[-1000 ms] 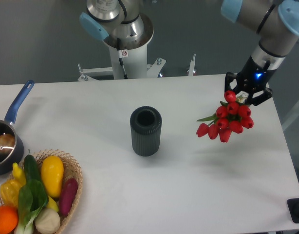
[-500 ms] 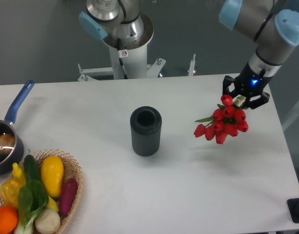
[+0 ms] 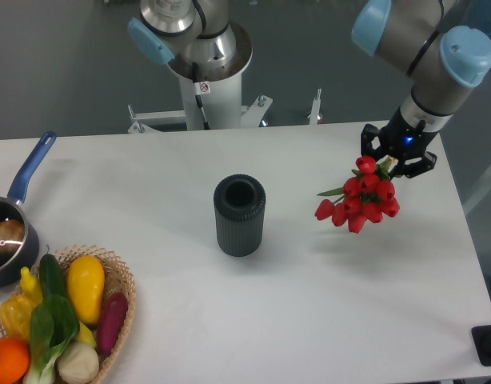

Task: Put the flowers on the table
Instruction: 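Lower the held tulips toward the table beside the black vase, then lay the tulips flat on the table and open the gripper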

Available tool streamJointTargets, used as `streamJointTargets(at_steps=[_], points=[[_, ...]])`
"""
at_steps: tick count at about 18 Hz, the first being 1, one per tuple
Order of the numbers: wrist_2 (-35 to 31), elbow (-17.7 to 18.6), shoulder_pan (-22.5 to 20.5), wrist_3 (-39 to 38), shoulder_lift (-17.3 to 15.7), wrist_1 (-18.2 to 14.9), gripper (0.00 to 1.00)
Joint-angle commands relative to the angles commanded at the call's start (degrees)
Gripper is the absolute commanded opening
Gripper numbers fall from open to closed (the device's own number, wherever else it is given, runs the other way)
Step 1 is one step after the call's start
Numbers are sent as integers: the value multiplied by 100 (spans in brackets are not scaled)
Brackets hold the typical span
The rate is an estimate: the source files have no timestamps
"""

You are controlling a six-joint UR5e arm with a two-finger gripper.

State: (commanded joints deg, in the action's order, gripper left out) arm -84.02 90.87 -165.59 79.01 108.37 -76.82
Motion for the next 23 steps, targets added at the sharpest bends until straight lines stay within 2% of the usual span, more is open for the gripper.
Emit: streamJointTargets(at_steps=[14, 18, 23], points=[[-36, 44, 290, 18, 316, 18, 45], [-422, 18, 491, -9, 395, 26, 45], [-440, 0, 510, -9, 474, 44, 49]])
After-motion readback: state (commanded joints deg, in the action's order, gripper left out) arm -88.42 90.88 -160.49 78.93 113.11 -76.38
